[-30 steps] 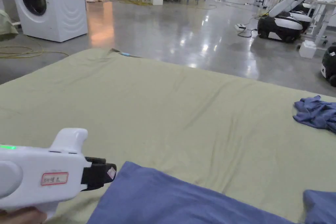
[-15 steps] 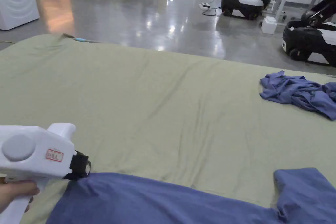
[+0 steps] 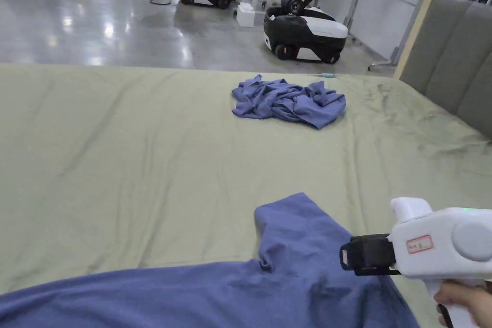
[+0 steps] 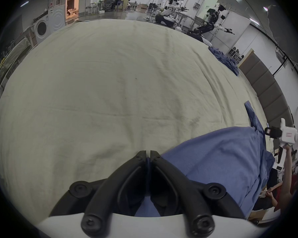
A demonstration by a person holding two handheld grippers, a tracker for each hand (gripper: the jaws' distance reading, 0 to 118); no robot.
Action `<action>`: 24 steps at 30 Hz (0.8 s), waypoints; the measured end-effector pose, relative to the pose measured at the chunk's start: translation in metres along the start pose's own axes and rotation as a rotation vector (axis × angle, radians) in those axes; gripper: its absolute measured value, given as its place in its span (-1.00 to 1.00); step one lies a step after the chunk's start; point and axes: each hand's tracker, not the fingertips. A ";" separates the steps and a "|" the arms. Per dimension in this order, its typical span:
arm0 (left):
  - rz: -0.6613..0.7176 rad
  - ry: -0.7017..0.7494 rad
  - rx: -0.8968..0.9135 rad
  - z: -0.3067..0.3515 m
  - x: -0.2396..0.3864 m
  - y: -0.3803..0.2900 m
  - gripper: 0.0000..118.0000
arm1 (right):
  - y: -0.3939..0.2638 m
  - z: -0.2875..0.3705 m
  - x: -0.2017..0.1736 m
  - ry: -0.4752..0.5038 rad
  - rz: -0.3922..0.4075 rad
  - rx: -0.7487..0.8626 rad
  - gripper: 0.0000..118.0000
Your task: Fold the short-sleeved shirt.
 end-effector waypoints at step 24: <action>0.046 -0.022 0.176 0.189 -0.024 -0.139 -0.93 | -0.207 0.248 0.015 0.083 -0.076 0.306 -0.93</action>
